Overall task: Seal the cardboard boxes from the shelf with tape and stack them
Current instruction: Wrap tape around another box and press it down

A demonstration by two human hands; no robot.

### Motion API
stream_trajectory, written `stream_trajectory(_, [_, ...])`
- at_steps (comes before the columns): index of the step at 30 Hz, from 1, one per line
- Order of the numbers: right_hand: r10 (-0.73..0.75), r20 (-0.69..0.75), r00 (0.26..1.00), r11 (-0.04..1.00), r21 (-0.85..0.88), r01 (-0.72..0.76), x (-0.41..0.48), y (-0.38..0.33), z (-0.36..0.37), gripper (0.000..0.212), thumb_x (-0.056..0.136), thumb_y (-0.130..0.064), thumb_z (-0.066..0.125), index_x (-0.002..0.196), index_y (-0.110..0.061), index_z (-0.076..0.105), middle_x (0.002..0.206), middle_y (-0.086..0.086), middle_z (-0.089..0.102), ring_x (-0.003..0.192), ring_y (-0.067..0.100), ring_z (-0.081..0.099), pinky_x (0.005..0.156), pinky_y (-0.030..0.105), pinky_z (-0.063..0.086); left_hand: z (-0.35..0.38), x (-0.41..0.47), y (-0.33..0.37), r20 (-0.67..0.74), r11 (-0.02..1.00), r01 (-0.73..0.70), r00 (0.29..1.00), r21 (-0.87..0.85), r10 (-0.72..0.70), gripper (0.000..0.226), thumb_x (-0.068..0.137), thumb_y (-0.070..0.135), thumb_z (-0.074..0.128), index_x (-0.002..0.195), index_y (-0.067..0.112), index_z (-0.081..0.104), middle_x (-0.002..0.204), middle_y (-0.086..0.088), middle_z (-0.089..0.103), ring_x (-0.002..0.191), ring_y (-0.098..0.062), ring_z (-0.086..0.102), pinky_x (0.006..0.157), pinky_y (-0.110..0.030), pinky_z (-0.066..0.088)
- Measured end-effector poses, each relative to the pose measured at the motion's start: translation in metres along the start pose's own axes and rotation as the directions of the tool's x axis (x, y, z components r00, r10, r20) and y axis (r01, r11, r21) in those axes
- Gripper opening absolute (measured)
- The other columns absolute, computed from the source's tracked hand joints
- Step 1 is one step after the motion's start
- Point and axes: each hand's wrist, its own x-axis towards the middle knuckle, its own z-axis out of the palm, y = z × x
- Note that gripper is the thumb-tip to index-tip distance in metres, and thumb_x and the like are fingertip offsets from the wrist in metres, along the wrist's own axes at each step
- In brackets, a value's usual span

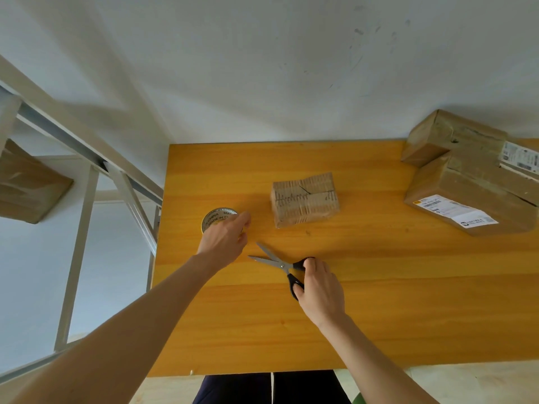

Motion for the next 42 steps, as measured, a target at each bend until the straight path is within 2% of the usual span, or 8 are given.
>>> stream_trajectory(9, [-0.157,0.032,0.987,0.982,-0.103,0.159,-0.01,0.008,-0.005,0.047,0.101,-0.044,0.04,0.129,-0.009,0.054,0.127,0.003,0.053,0.114,0.019,0.053,0.085,0.029,0.051,0.005,-0.009,0.006,0.024,0.997,0.067,0.997,0.033,-0.067,0.026,0.094,0.023,0.058,0.117,0.011,0.052,0.1,-0.007,0.054,0.085,-0.032,0.058,0.061,-0.039,0.046])
stream_trajectory(12, [-0.256,-0.324,0.911,0.966,-0.069,0.247,-0.002,0.009,-0.022,0.027,0.093,-0.031,0.063,0.099,-0.006,0.069,0.101,0.006,0.067,0.09,0.025,0.066,0.074,0.036,0.055,0.002,-0.009,0.017,-0.244,0.997,0.04,0.97,0.071,-0.022,0.028,0.095,0.021,0.058,0.117,0.005,0.059,0.103,-0.015,0.056,0.092,-0.035,0.055,0.073,-0.043,0.047])
stream_trajectory(16, [-0.037,-0.602,0.797,0.959,0.202,0.197,0.042,0.0,-0.063,0.035,0.098,-0.028,0.054,0.121,-0.003,0.063,0.125,0.01,0.062,0.116,0.026,0.06,0.091,0.039,0.049,0.004,0.008,0.069,-0.391,0.932,0.025,0.903,-0.362,-0.176,0.035,0.101,0.014,0.041,0.135,0.006,0.048,0.138,-0.011,0.047,0.124,-0.026,0.048,0.09,-0.035,0.045])
stream_trajectory(20, [0.197,-0.407,0.892,0.89,0.456,0.012,0.091,-0.004,-0.092,0.074,0.096,-0.053,0.048,0.152,-0.01,0.028,0.16,0.005,0.022,0.147,0.02,0.021,0.114,0.04,0.024,0.013,0.043,0.111,-0.122,0.656,0.202,0.903,-0.727,-0.412,0.053,0.104,0.033,0.03,0.152,0.02,0.013,0.16,0.004,0.011,0.146,-0.01,0.01,0.116,-0.028,0.02])
stream_trajectory(24, [0.257,-0.103,0.961,0.781,0.608,-0.144,0.119,0.007,-0.095,0.102,0.084,-0.07,0.052,0.156,-0.015,0.005,0.163,0.002,0.01,0.149,0.02,0.012,0.119,0.041,0.022,0.022,0.072,0.11,-0.039,0.591,0.254,0.899,-0.766,-0.437,0.056,0.103,0.037,0.03,0.153,0.024,0.007,0.16,0.008,0.004,0.146,-0.01,0.006,0.111,-0.021,0.015])
stream_trajectory(35, [0.436,-0.136,0.89,0.681,0.696,-0.227,0.126,-0.001,-0.079,0.082,0.074,-0.055,0.076,0.136,-0.015,0.04,0.122,0.0,0.057,0.11,0.021,0.057,0.07,0.032,0.049,0.044,0.078,0.105,-0.097,0.516,0.246,0.829,-0.821,-0.551,0.054,0.1,0.032,0.044,0.149,0.028,0.021,0.141,-0.002,0.046,0.12,-0.022,0.051,0.081,-0.03,0.049])
stream_trajectory(39, [0.429,-0.068,0.901,0.602,0.765,-0.229,0.13,0.004,-0.081,0.077,0.076,-0.049,0.078,0.136,-0.018,0.04,0.118,-0.002,0.059,0.104,0.02,0.06,0.069,0.029,0.047,0.045,0.078,0.104,-0.121,0.546,0.241,0.83,-0.803,-0.545,0.051,0.1,0.031,0.043,0.147,0.029,0.023,0.135,-0.003,0.051,0.111,-0.023,0.056,0.068,-0.02,0.047])
stream_trajectory(42, [0.424,-0.071,0.903,0.561,0.803,-0.2,0.13,0.006,-0.078,0.068,0.08,-0.043,0.077,0.133,-0.018,0.043,0.114,-0.001,0.061,0.1,0.02,0.061,0.071,0.032,0.049,0.044,0.079,0.104,-0.123,0.549,0.239,0.832,-0.801,-0.541,0.051,0.1,0.029,0.044,0.146,0.027,0.025,0.135,-0.005,0.05,0.113,-0.024,0.056,0.08,-0.035,0.055])
